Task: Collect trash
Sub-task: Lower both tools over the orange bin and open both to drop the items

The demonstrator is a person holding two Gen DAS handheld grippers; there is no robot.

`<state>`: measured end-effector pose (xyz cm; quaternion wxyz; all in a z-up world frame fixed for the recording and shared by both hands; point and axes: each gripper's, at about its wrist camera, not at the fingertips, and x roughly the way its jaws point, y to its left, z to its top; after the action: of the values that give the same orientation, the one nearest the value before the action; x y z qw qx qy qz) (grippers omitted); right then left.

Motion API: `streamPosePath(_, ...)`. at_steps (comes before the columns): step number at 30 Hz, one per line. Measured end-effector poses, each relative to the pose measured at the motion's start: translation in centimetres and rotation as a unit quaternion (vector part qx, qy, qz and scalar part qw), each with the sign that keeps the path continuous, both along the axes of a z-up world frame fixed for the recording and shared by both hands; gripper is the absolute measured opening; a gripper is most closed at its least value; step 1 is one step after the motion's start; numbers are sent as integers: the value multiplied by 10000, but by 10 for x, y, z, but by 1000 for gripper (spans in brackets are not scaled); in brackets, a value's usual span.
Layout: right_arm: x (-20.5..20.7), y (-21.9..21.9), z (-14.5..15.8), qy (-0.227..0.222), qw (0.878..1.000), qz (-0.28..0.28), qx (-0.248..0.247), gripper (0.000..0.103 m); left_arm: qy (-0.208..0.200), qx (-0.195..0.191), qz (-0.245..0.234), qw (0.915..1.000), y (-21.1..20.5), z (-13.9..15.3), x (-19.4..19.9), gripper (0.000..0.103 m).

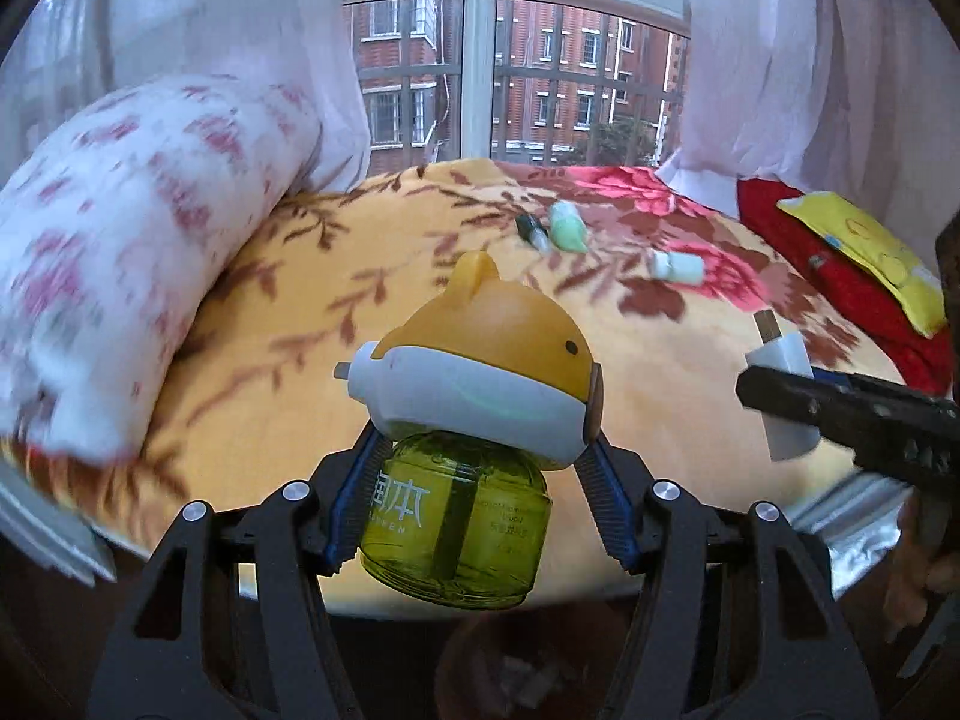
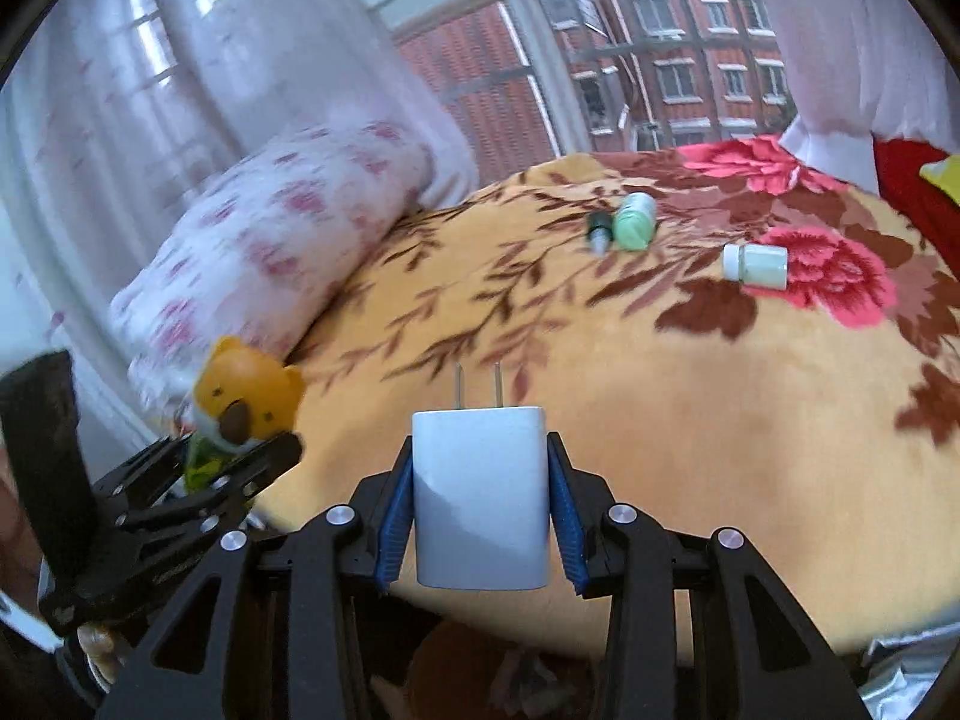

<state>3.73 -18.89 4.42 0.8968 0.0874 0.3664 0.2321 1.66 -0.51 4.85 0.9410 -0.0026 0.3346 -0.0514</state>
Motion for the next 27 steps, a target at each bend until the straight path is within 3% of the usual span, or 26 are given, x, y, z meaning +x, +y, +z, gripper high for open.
streamPosePath(4,-63,6,-23,-14,9999,-2,-162,40,164,-106,6,9998,0,-25,-47,60)
streamPosePath(9,-99,12,-77,407,9988,-48,-269,40,637,-83,-126,9979,-3,-76,-71,60)
streamPosePath(13,-100,16,-123,975,9948,-78,-280,40,1163,-110,-141,9930,-1,-116,-71,60)
streamPosePath(17,-93,22,-144,1301,9909,-2,-341,40,1589,-26,-124,9872,-2,-148,-62,60)
streamPosePath(27,-82,27,-180,1852,9817,-30,-451,40,1836,232,-157,9826,-12,-176,-48,60)
